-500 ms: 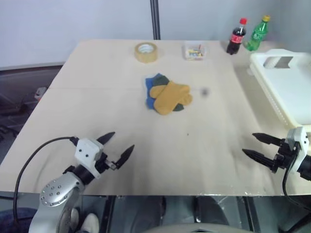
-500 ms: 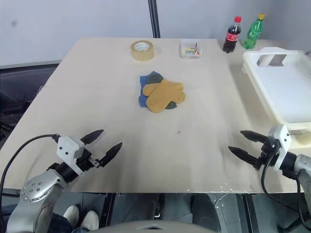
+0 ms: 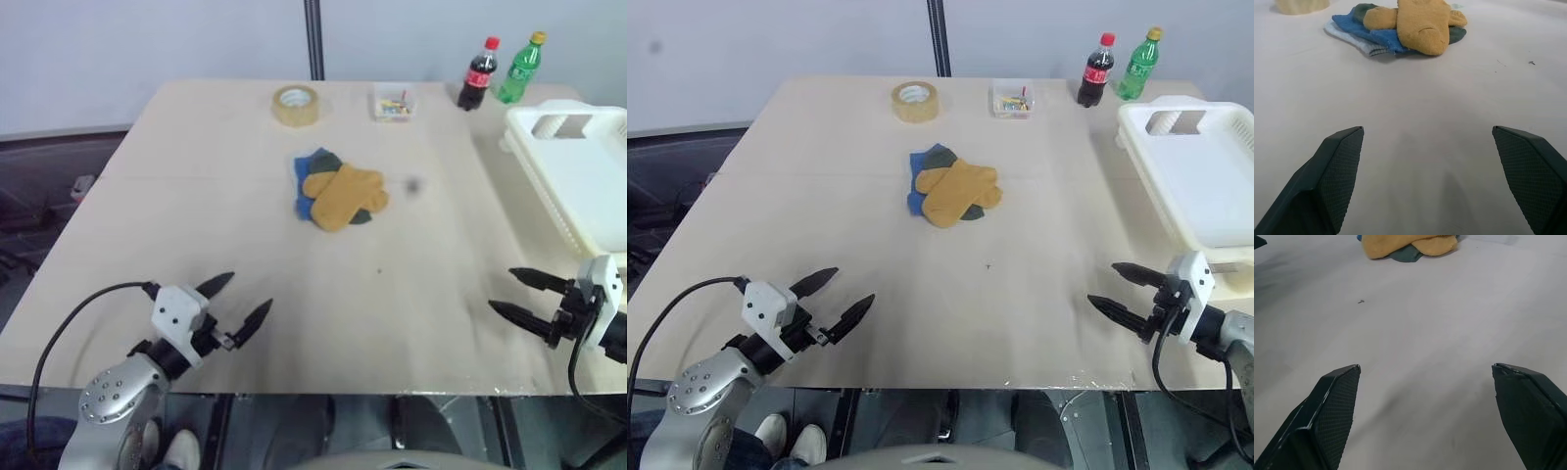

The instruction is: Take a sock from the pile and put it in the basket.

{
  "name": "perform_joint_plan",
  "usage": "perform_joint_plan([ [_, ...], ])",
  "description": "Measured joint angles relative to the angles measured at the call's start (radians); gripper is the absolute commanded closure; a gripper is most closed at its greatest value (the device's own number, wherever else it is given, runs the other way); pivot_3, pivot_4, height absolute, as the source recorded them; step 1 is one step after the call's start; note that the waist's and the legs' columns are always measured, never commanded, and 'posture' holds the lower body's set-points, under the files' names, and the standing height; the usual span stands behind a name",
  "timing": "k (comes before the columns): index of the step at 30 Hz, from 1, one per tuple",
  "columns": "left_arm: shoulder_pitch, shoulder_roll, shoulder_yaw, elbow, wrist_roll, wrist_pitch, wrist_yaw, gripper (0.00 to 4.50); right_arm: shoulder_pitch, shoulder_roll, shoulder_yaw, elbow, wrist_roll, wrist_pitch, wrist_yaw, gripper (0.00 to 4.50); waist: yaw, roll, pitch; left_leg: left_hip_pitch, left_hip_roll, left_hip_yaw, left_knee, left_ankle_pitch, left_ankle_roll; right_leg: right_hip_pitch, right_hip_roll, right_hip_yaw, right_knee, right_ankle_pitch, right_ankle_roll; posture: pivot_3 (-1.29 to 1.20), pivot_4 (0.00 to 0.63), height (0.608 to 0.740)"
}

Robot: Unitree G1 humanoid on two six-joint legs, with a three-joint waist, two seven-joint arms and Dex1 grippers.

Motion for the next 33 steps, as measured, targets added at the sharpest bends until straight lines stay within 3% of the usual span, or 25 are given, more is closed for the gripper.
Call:
perform_joint_plan([
  [17, 0.005, -0.009, 0.000, -0.003, -0.015, -0.013, -0.016, 0.00, -0.096, 0.044, 0.049, -0.014, 0.005, 0.043, -0.034, 0.05, -0.003, 0.000, 0.000, 0.001, 0.001, 0.001, 0.001, 0.000, 0.000, 0.000, 0.004, 0.001, 0.001, 0.001, -0.001, 0.00, 0.150, 0.738],
  [23, -0.019, 0.006, 0.005, -0.010, -0.094, -0.002, -0.067, 0.00, -0.465, 0.242, 0.260, 0.073, -0.096, 0.135, -0.262, 0.05, -0.025, 0.001, 0.000, 0.002, 0.002, 0.001, 0.001, 0.001, -0.002, 0.000, 0.007, 0.001, 0.004, 0.002, -0.004, 0.00, 0.150, 0.738],
  [28, -0.029, 0.036, 0.019, -0.026, -0.156, 0.022, -0.110, 0.00, -0.755, 0.375, 0.355, 0.347, -0.185, 0.150, -0.344, 0.05, -0.020, 0.000, 0.000, -0.003, 0.000, 0.000, 0.001, 0.004, -0.006, -0.008, 0.006, 0.000, 0.008, 0.002, -0.004, 0.00, 0.150, 0.738],
  [31, -0.026, 0.065, 0.034, -0.030, -0.197, 0.034, -0.151, 0.00, -1.039, 0.512, 0.345, 0.773, -0.250, 0.147, -0.448, 0.05, -0.049, 0.001, 0.003, -0.003, 0.000, 0.007, 0.000, 0.005, -0.008, -0.013, 0.007, 0.008, 0.016, 0.003, -0.004, 0.00, 0.150, 0.738],
  [33, -0.031, 0.075, 0.047, -0.044, -0.213, 0.033, -0.167, 0.00, -1.161, 0.568, 0.335, 0.936, -0.264, 0.123, -0.475, 0.05, -0.056, 0.001, 0.003, 0.000, 0.001, 0.005, -0.001, 0.005, -0.008, -0.013, 0.008, 0.007, 0.018, 0.002, -0.005, 0.00, 0.150, 0.738],
])
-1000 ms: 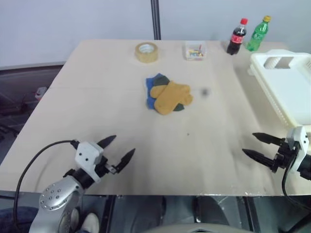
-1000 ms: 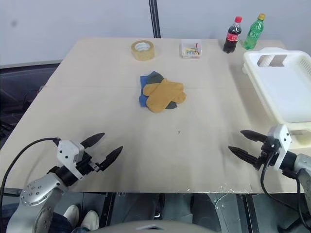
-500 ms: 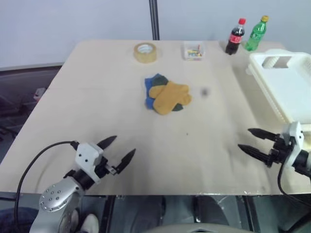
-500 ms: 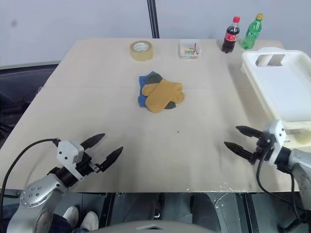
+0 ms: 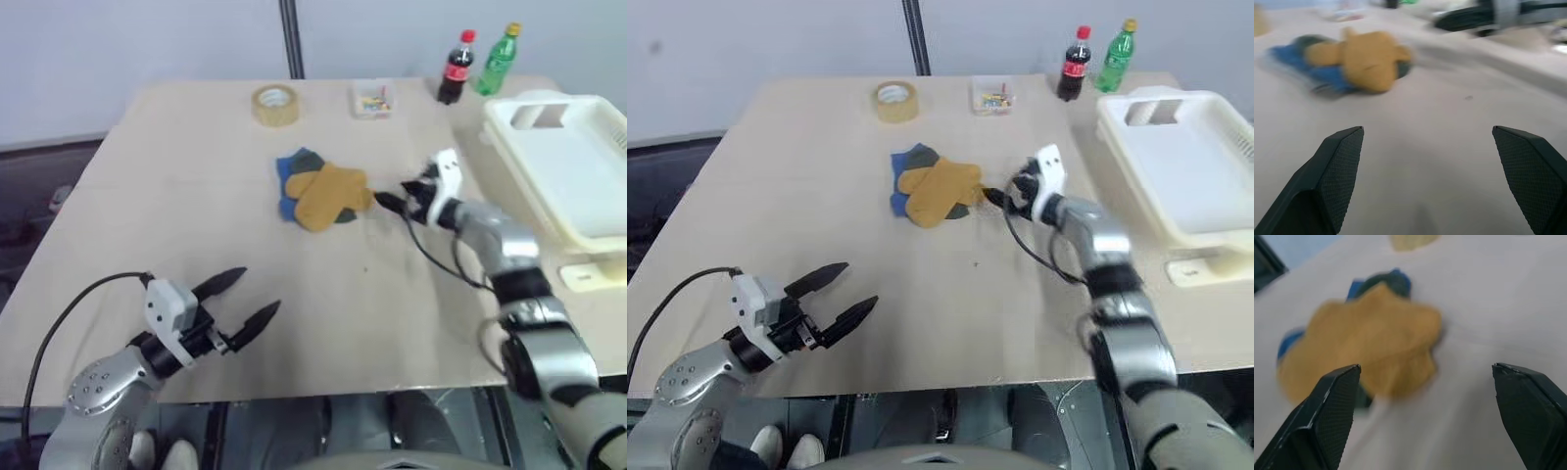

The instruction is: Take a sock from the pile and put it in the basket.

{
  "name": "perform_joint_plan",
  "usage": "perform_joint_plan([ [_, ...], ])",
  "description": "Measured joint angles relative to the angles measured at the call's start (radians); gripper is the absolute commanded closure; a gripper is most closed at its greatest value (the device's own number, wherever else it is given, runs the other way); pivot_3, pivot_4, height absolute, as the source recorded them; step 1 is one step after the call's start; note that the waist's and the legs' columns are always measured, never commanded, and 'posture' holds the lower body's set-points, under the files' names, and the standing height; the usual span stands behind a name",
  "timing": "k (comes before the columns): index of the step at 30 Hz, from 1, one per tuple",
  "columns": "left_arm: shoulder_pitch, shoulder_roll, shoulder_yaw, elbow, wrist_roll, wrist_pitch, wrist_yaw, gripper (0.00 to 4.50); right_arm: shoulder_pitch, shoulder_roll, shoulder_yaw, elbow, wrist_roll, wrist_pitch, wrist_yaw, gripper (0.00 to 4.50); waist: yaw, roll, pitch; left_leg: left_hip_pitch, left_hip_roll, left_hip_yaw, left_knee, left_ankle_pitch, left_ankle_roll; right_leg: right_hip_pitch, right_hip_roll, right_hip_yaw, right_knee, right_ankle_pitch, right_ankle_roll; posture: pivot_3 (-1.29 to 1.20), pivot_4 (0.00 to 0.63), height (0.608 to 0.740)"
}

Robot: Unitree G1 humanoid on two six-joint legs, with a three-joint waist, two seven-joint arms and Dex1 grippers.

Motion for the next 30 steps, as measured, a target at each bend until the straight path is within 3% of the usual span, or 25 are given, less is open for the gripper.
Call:
perform_joint_plan([
  [7, 0.020, 0.003, 0.036, -0.008, -0.041, 0.006, -0.013, 0.00, -0.170, 0.084, -0.083, 0.381, -0.020, -0.082, -0.040, 0.05, 0.001, 0.000, 0.000, -0.001, -0.001, 0.000, -0.001, 0.000, 0.000, 0.000, -0.001, 0.000, -0.001, 0.000, 0.000, 0.00, 0.150, 0.738],
  [15, 0.052, -0.027, 0.036, -0.031, -0.027, -0.012, 0.006, 0.00, -0.232, 0.114, -0.192, 0.488, -0.017, -0.125, -0.083, 0.05, -0.004, 0.001, 0.000, -0.002, 0.000, 0.001, -0.001, -0.001, 0.001, -0.003, 0.000, 0.002, 0.002, 0.000, 0.000, 0.00, 0.150, 0.738],
  [18, 0.059, -0.030, 0.036, -0.035, -0.024, -0.014, 0.013, 0.00, -0.238, 0.121, -0.200, 0.488, -0.020, -0.139, -0.078, 0.83, -0.003, 0.001, 0.000, -0.002, 0.000, 0.001, -0.001, -0.001, 0.002, -0.003, 0.000, 0.002, 0.001, 0.000, 0.000, 0.00, 0.150, 0.738],
  [23, 0.070, -0.042, 0.036, -0.036, -0.014, -0.019, 0.020, 0.00, -0.238, 0.140, -0.208, 0.489, -0.031, -0.141, -0.068, 3.36, -0.003, 0.001, 0.000, -0.002, 0.000, 0.001, -0.001, -0.001, 0.002, -0.004, 0.000, 0.002, 0.001, 0.000, 0.000, 0.00, 0.150, 0.738],
  [24, 0.071, -0.042, 0.036, -0.036, -0.014, -0.019, 0.020, 0.00, -0.238, 0.140, -0.208, 0.489, -0.033, -0.141, -0.067, 3.36, -0.003, 0.001, 0.000, -0.002, 0.000, 0.001, -0.001, -0.001, 0.002, -0.004, 0.000, 0.002, 0.001, 0.000, 0.000, 0.00, 0.150, 0.738],
  [25, 0.074, -0.042, 0.036, -0.036, -0.014, -0.019, 0.020, 0.00, -0.238, 0.142, -0.207, 0.489, -0.038, -0.141, -0.066, 4.01, -0.003, 0.001, 0.000, -0.002, 0.000, 0.001, -0.001, -0.001, 0.002, -0.004, 0.000, 0.002, 0.001, 0.000, 0.000, 0.00, 0.150, 0.738],
  [27, 0.076, -0.045, 0.036, -0.036, -0.013, -0.020, 0.021, 0.00, -0.238, 0.146, -0.207, 0.489, -0.049, -0.142, -0.064, 4.41, -0.003, 0.001, 0.000, -0.002, 0.000, 0.001, -0.001, -0.001, 0.002, -0.004, 0.000, 0.002, 0.001, 0.000, 0.000, 0.00, 0.150, 0.738],
  [30, 0.081, -0.046, 0.036, -0.036, -0.013, -0.021, 0.030, 0.00, -0.238, 0.153, -0.205, 0.489, -0.061, -0.145, -0.061, 4.41, -0.003, 0.001, 0.001, -0.002, 0.000, 0.001, -0.001, -0.001, 0.002, -0.004, 0.000, 0.002, 0.001, 0.000, 0.000, 0.00, 0.150, 0.738],
])
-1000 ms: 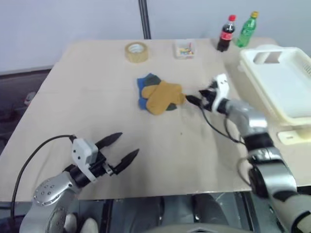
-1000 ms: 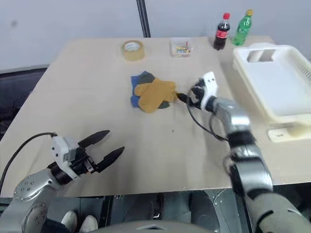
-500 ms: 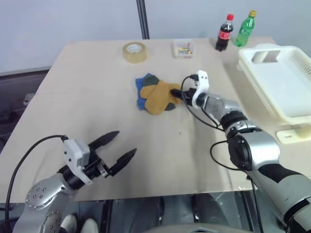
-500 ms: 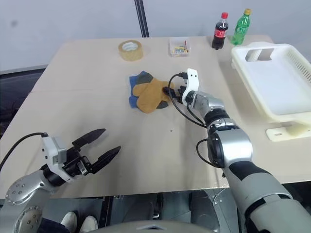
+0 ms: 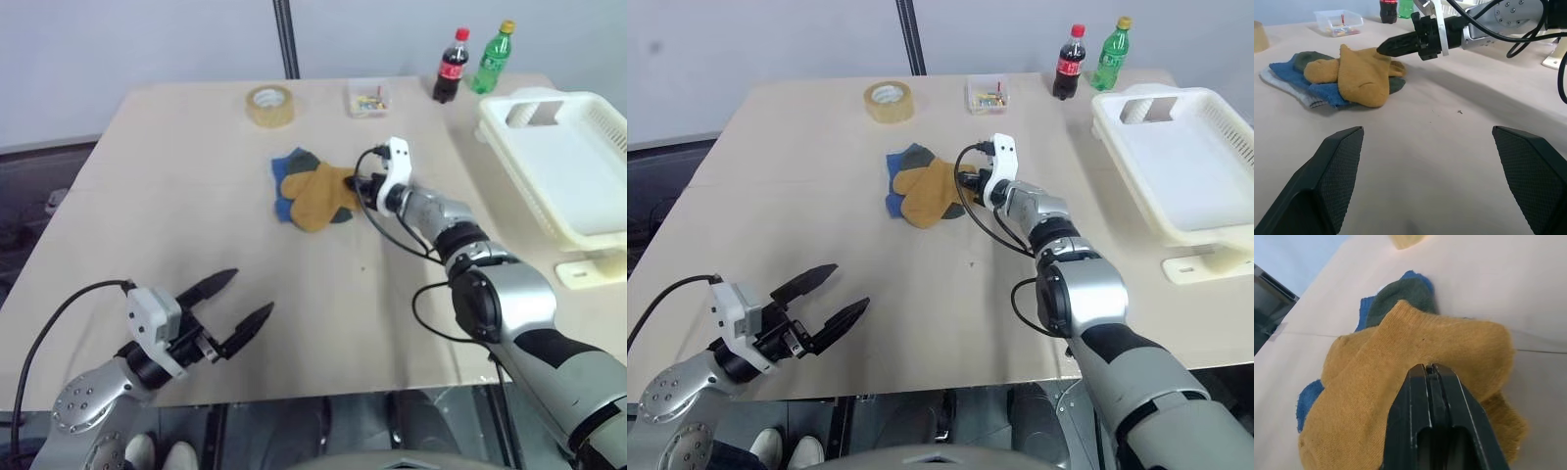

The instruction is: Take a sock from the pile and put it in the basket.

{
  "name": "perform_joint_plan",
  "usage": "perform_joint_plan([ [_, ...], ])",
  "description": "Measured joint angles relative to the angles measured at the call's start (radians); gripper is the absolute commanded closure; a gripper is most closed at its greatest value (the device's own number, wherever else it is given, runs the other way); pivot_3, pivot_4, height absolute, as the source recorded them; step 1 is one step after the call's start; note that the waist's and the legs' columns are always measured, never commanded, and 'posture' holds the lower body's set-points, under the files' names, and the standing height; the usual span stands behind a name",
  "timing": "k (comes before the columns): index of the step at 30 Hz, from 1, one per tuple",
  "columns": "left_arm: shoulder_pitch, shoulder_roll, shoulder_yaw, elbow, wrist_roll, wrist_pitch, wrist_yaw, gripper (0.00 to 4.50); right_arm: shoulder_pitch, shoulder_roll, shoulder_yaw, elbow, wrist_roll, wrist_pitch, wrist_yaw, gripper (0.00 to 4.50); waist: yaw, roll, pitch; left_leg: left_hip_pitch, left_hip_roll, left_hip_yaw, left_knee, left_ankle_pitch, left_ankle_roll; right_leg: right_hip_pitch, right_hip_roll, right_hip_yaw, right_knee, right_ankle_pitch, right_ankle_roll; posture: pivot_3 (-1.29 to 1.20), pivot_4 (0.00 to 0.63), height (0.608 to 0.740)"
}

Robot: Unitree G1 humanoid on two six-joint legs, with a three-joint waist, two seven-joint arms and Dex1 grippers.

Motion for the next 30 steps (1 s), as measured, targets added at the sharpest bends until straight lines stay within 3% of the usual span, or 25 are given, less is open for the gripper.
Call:
perform_joint_plan([
  [5, 0.004, 0.000, 0.000, 0.000, 0.002, -0.001, 0.001, 0.00, 0.000, -0.003, 0.017, 0.000, -0.036, -0.040, 0.022, 4.41, 0.000, 0.000, 0.000, 0.000, 0.000, 0.000, 0.000, 0.000, 0.000, 0.000, 0.000, 0.000, 0.000, 0.000, 0.000, 0.00, 0.150, 0.738],
  [8, 0.003, -0.001, 0.000, 0.000, 0.008, -0.002, 0.002, 0.00, 0.002, -0.008, 0.050, -0.002, -0.074, -0.076, 0.072, 3.64, 0.000, 0.000, 0.000, 0.000, 0.000, 0.000, 0.000, 0.000, 0.000, 0.000, 0.000, 0.000, 0.000, 0.000, 0.000, 0.00, 0.150, 0.738],
  [11, 0.002, -0.002, 0.000, 0.000, 0.011, -0.003, 0.005, 0.00, 0.042, -0.022, 0.143, -0.059, -0.152, -0.174, 0.155, 2.46, -0.001, 0.000, 0.000, 0.000, 0.000, 0.000, 0.000, 0.000, 0.000, 0.000, 0.000, 0.000, 0.000, 0.000, 0.000, 0.00, 0.150, 0.738],
  [15, 0.000, -0.002, -0.001, 0.000, 0.017, -0.004, 0.006, 0.00, 0.135, -0.028, 0.271, -0.140, -0.263, -0.331, 0.218, 2.46, -0.001, 0.000, 0.000, 0.000, 0.000, 0.000, 0.000, 0.001, -0.001, 0.000, 0.000, 0.000, 0.000, 0.000, 0.000, 0.00, 0.150, 0.738],
  [24, -0.036, 0.013, -0.001, 0.004, 0.019, -0.001, -0.004, 0.00, 0.158, -0.039, 0.324, -0.152, -0.319, -0.353, 0.213, 2.46, 0.000, 0.000, 0.000, 0.000, 0.000, 0.000, 0.000, 0.001, -0.003, 0.000, 0.000, 0.000, 0.000, 0.000, 0.000, 0.00, 0.150, 0.738],
  [27, -0.043, 0.016, -0.001, 0.009, 0.019, -0.001, -0.011, 0.00, 0.158, -0.039, 0.324, -0.152, -0.325, -0.353, 0.202, 3.36, 0.000, 0.000, 0.000, 0.000, 0.000, 0.000, 0.000, 0.001, -0.002, 0.000, 0.000, 0.000, 0.000, 0.000, 0.000, 0.00, 0.150, 0.738],
  [29, -0.045, 0.016, -0.001, 0.009, 0.019, 0.000, -0.012, 0.00, 0.158, -0.040, 0.323, -0.152, -0.325, -0.353, 0.197, 4.32, 0.000, 0.000, 0.000, 0.000, 0.000, 0.000, 0.000, 0.001, -0.003, 0.000, 0.000, 0.000, 0.000, 0.000, 0.000, 0.00, 0.150, 0.738],
  [30, -0.046, 0.016, -0.001, 0.009, 0.019, 0.000, -0.012, 0.00, 0.158, -0.040, 0.323, -0.152, -0.325, -0.353, 0.196, 4.47, 0.000, 0.000, 0.000, 0.000, 0.000, 0.000, 0.000, 0.001, -0.003, 0.000, 0.000, 0.000, 0.000, 0.000, 0.000, 0.00, 0.150, 0.738],
])
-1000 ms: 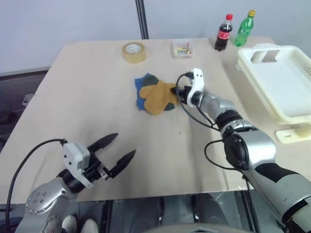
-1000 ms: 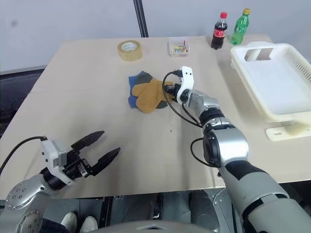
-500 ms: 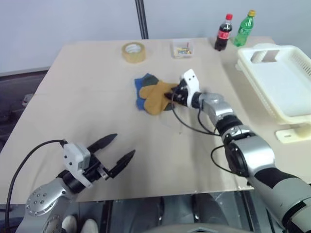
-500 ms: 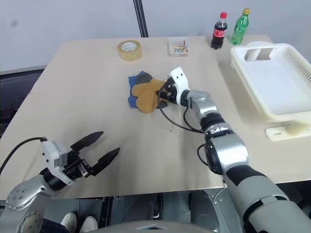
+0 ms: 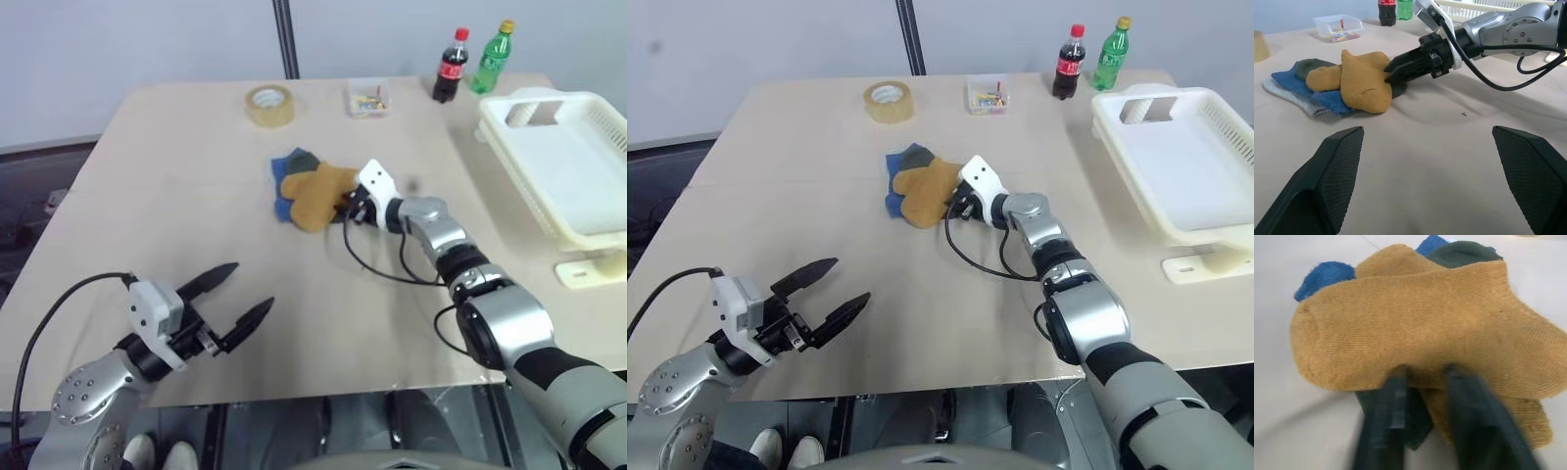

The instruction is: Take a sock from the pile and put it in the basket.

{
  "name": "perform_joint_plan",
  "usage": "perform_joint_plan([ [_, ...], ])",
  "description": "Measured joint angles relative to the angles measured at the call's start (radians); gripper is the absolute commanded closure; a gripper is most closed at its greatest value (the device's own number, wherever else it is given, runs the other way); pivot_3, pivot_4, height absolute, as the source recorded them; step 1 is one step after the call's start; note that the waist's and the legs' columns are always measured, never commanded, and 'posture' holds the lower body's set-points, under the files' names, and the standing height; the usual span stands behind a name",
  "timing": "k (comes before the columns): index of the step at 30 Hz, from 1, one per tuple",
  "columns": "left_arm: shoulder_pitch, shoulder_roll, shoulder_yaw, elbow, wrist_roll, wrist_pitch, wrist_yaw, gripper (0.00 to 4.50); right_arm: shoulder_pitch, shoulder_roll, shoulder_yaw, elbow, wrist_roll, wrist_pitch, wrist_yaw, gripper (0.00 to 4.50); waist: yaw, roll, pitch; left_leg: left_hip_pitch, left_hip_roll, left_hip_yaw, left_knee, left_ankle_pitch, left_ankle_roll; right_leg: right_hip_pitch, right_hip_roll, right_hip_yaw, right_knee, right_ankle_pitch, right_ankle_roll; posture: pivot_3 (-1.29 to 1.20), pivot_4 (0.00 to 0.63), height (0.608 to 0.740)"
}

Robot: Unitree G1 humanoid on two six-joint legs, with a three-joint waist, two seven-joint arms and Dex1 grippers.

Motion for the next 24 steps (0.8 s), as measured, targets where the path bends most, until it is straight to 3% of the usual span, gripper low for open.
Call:
perform_joint_plan([
  [17, -0.011, -0.002, -0.008, 0.016, 0.011, 0.000, -0.006, 0.00, 0.055, -0.029, 0.000, -0.142, 0.007, 0.036, 0.006, 4.47, 0.001, 0.000, 0.000, 0.000, 0.000, 0.000, 0.000, 0.000, 0.000, 0.000, 0.000, 0.000, 0.000, 0.000, 0.000, 0.00, 0.150, 0.738],
  [19, -0.014, -0.002, -0.010, 0.016, 0.012, 0.000, -0.007, 0.00, 0.081, -0.041, 0.001, -0.219, 0.011, 0.080, 0.011, 4.47, 0.001, 0.000, 0.000, 0.000, 0.000, 0.000, 0.000, 0.000, 0.001, 0.000, 0.000, 0.000, 0.000, 0.000, 0.000, 0.00, 0.150, 0.738],
  [24, 0.005, -0.007, -0.016, 0.015, 0.012, -0.001, -0.009, 0.00, 0.329, -0.102, 0.019, -0.718, 0.022, 0.407, -0.001, 4.47, 0.011, 0.000, 0.000, -0.002, 0.000, -0.001, -0.001, -0.001, 0.002, -0.001, -0.002, -0.001, -0.002, 0.000, 0.000, 0.00, 0.150, 0.738],
])
